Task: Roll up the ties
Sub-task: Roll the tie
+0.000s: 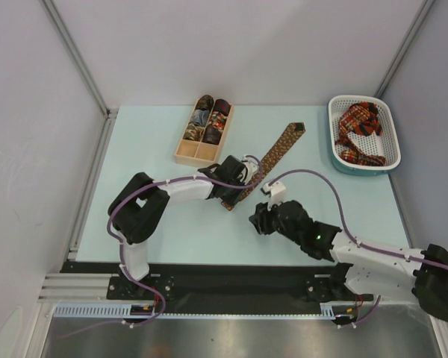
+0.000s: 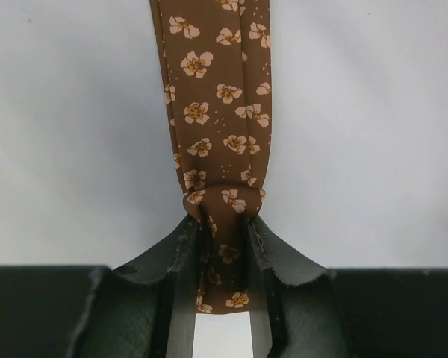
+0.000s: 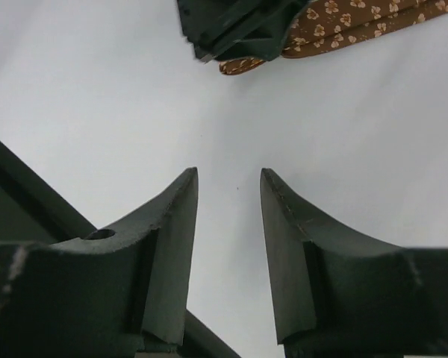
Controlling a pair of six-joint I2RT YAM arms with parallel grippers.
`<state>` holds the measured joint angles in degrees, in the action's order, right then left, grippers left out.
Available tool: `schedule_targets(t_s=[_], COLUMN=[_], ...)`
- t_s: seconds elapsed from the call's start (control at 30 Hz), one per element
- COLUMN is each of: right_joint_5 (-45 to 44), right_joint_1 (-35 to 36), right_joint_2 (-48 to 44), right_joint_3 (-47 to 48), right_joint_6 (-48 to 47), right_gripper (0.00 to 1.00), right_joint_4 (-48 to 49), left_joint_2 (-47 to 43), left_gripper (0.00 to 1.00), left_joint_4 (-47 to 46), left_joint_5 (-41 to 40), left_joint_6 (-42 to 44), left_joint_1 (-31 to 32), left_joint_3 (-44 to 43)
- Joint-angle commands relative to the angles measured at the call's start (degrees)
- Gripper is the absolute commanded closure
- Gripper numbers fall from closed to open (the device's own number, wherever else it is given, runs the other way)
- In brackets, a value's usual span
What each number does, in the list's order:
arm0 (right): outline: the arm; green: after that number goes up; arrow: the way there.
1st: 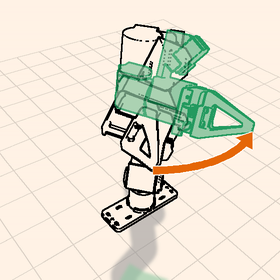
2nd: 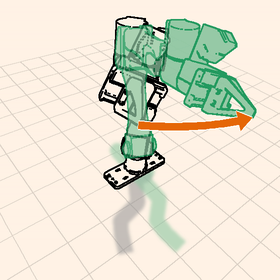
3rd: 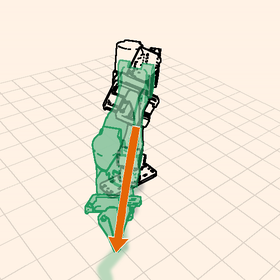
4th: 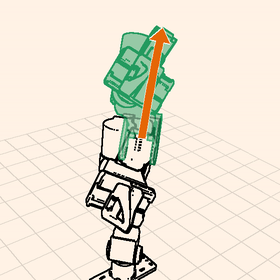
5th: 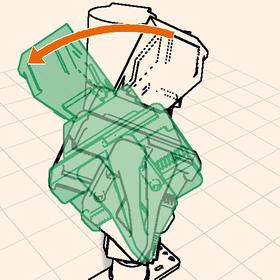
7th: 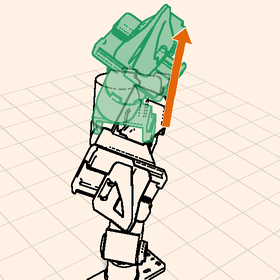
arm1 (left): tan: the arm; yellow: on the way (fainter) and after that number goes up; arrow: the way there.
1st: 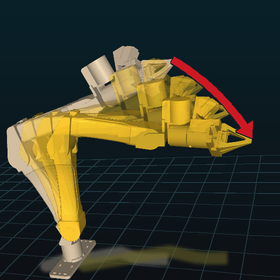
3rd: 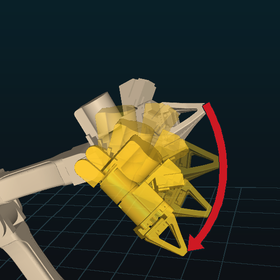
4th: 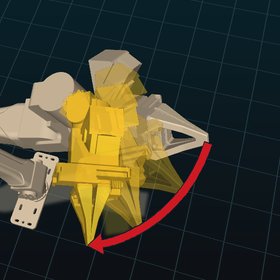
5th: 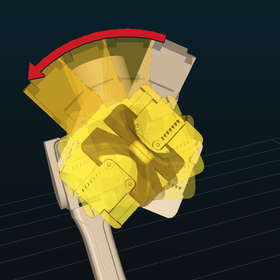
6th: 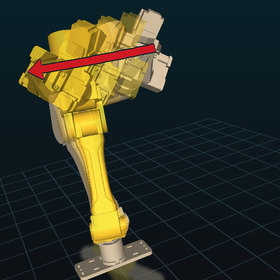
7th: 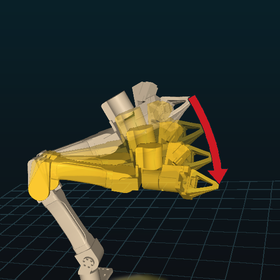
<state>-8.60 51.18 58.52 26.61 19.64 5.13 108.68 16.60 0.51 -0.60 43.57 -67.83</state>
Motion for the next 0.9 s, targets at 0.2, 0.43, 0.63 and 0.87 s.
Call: schedule_targets(t_s=[0.2, 0.43, 0.63, 0.87], right_joint_5=[-41.3, -50.6, -53.2, -50.8], right_joint_1=[29.1, 33.6, 27.8, 24.0], right_joint_2=[15.1, 38.8, 54.7, 62.9], right_joint_3=[6.1, 24.8, 45.8, 54.3], right_joint_6=[-25.1, -31.3, -27.9, -28.2], right_gripper=[0.54, 0.53, 0.4, 0.41], right_joint_4=[10.7, 1.4, -20.3, -27.3], left_joint_2=[3.0, 4.1, 4.6, 5.9], left_gripper=[0.69, 0.69, 0.69, 0.68], left_joint_4=[8.5, 11.7, 16.4, 23.9], left_joint_5=[1.2, 1.8, 1.6, 2.1], left_joint_6=[-1.1, -2.0, -3.1, -4.0], left_joint_1=[-0.6, -0.6, -0.6, -0.6], left_joint_3=[-0.6, -3.2, -6.1, -10.3])
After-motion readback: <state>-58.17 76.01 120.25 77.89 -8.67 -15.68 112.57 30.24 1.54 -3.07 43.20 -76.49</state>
